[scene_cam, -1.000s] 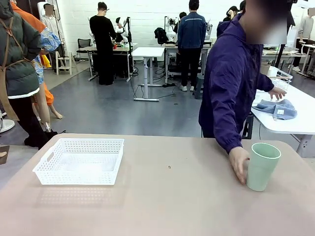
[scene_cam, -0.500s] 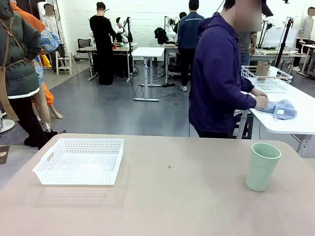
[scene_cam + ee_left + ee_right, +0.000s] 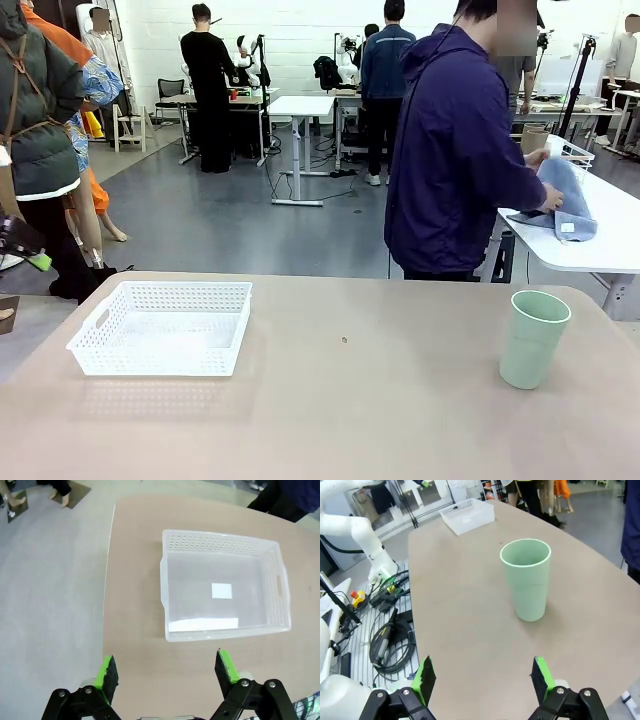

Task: Clean and organize the cups into the basket.
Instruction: Pick up the Organizing basket and move it to the center of the table, then pick up the Reusable plastic cup from the right side of the table and place it inside the Organizing basket.

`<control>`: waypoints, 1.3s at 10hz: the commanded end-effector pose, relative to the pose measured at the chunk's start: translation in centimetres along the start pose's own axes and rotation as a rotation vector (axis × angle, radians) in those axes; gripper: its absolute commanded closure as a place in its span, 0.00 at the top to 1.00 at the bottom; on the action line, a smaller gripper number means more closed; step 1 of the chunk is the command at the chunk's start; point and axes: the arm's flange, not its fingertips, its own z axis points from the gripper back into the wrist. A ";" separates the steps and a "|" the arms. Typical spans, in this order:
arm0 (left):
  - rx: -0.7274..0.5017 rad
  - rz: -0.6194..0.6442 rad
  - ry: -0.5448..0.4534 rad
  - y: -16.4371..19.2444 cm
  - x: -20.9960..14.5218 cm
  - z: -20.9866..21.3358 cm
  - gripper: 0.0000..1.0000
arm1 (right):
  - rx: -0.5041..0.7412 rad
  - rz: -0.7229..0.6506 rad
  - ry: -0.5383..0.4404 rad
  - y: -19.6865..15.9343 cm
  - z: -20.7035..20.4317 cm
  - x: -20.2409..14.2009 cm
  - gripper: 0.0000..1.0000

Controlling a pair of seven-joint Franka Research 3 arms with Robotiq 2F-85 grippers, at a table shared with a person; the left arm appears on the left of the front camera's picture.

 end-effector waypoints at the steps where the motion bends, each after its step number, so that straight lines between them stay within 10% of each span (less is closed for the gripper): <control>1: 0.054 0.004 0.068 -1.3 -3.6 -5.9 1.00 | -0.009 0.005 0.002 -0.1 0.4 0.2 1.00; 6: 0.109 -0.019 0.200 -2.8 -3.3 -14.0 1.00 | -0.009 0.005 0.002 -0.1 0.4 0.2 1.00; 13: 0.064 -0.022 0.220 -2.2 -0.5 -13.8 1.00 | 0.116 0.142 0.012 -1.5 -0.6 0.6 1.00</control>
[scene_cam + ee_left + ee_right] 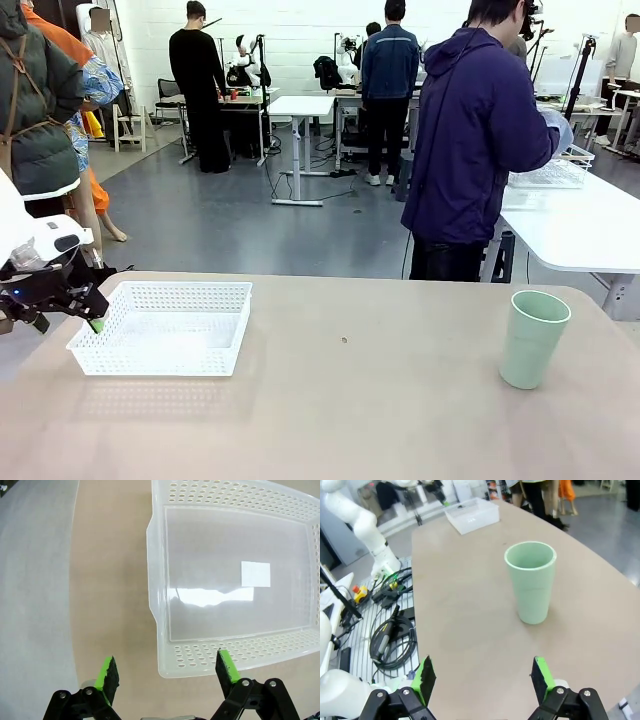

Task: Clean and organize the cups into the basket.
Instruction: Pick up the Organizing basket and move it to the center of the table, then pick up the Reusable plastic cup from the right side of the table and place it inside the Organizing basket.

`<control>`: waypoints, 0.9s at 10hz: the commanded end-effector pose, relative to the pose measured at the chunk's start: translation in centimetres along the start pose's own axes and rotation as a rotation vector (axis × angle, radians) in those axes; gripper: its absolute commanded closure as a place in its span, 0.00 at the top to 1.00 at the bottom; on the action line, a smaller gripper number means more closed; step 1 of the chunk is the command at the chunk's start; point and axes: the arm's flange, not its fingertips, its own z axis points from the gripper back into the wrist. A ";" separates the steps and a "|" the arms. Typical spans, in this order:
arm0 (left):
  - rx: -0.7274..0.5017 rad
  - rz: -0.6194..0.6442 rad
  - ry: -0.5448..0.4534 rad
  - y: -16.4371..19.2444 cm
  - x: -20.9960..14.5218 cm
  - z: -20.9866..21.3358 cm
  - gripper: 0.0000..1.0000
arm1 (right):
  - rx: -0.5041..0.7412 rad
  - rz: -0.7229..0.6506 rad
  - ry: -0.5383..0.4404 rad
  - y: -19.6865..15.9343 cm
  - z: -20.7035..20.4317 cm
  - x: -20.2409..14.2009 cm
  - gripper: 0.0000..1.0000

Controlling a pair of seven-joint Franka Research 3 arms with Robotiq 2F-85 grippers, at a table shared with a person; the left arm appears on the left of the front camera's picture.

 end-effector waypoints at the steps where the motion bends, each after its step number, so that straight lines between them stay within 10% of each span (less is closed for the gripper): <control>1: -0.022 0.008 0.010 0.7 -0.6 -0.7 1.00 | 0.100 0.172 0.021 -3.0 -1.9 0.2 1.00; 9: -0.046 0.019 -0.011 1.0 -2.7 -1.3 1.00 | 0.152 0.394 0.000 -9.5 -8.6 0.6 1.00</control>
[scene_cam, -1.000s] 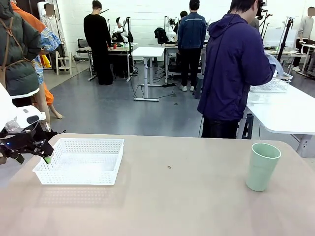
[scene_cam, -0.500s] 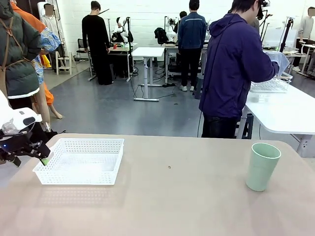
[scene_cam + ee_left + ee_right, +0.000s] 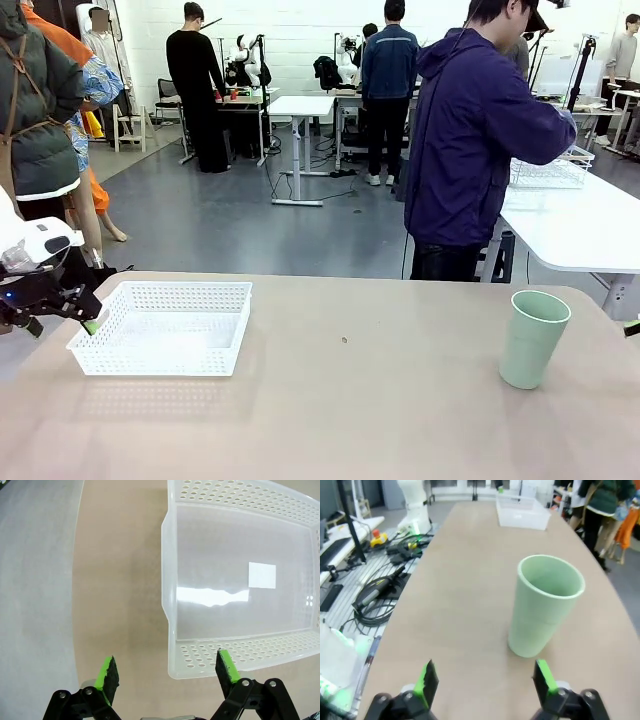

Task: Clean and organize the cups into the basket.
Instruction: Pick up the Organizing basket and move it to the center of the table, then pick up the Reusable plastic cup from the right side of the table and place it inside the Organizing basket.

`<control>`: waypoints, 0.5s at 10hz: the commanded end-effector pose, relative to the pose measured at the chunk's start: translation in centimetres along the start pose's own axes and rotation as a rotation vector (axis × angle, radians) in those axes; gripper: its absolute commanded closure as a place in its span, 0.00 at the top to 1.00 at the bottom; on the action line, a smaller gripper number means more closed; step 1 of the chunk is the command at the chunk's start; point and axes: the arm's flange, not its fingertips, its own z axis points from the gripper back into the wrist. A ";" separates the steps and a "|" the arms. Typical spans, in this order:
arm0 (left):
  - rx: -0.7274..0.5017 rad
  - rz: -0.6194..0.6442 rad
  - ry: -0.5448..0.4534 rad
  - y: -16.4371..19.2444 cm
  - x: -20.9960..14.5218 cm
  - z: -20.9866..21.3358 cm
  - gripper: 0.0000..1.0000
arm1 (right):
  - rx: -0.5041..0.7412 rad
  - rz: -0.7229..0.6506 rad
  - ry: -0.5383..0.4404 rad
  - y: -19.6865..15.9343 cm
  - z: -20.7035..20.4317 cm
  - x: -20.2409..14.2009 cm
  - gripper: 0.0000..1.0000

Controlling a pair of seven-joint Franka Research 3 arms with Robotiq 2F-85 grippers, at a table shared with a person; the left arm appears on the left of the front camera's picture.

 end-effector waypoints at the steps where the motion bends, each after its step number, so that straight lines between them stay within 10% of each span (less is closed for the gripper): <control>1: -0.023 -0.023 -0.028 -0.5 -2.8 -0.8 1.00 | -0.094 -0.055 -0.035 -2.1 -1.2 -0.5 1.00; 5: -0.027 -0.019 -0.040 -0.4 -3.4 -0.8 1.00 | -0.099 -0.124 -0.027 -4.8 -3.6 -1.3 1.00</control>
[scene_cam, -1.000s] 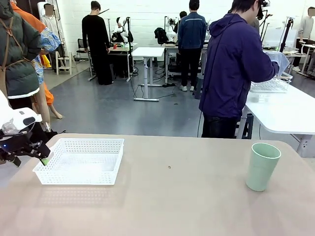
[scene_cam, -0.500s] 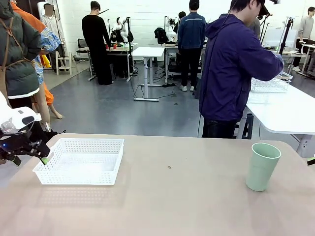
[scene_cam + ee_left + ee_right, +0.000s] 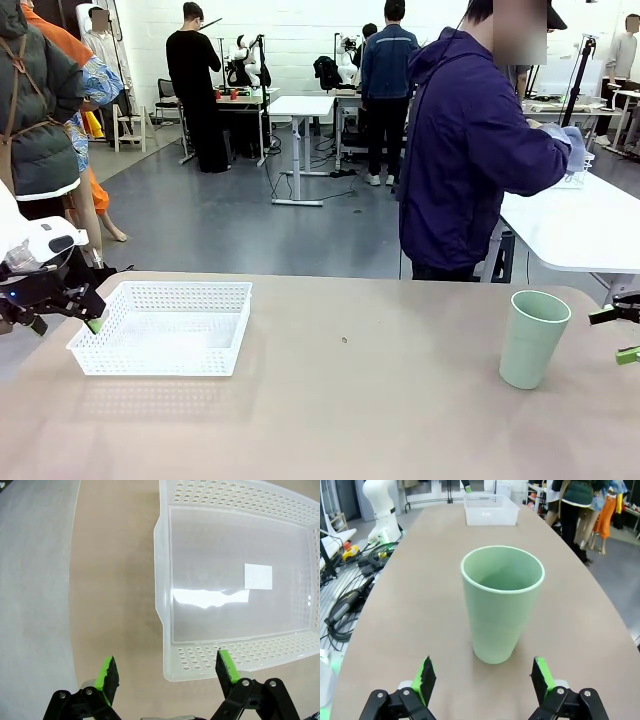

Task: Clean and organize the cups into the basket.
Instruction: Pick up the Organizing basket and move it to the center of the table, then pick up the Reusable plastic cup from the right side of the table and place it inside the Organizing basket.

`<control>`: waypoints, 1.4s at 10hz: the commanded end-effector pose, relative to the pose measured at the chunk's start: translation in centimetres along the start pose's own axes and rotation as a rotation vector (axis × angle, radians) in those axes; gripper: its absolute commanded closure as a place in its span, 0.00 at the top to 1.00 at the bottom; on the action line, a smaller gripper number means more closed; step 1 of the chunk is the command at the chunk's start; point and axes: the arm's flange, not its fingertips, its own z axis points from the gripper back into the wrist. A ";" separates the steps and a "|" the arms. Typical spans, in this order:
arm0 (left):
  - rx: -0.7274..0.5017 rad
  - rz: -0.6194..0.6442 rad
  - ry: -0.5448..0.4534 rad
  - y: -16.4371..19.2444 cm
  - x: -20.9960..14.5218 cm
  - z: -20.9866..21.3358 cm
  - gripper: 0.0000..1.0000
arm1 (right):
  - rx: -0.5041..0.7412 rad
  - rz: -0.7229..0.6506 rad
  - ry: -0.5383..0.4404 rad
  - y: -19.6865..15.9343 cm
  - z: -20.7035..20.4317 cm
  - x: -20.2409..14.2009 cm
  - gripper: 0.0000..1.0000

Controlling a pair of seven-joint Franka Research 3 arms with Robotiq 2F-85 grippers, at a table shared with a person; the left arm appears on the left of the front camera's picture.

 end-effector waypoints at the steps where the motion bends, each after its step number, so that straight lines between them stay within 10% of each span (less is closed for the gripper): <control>1: -0.027 -0.006 -0.029 0.0 -3.7 -0.8 1.00 | 0.000 -0.059 -0.010 -1.8 -0.6 -0.3 1.00; 14: -0.070 -0.089 0.080 0.6 1.7 -2.0 1.00 | 0.077 -0.048 -0.076 -3.7 -5.3 -2.3 1.00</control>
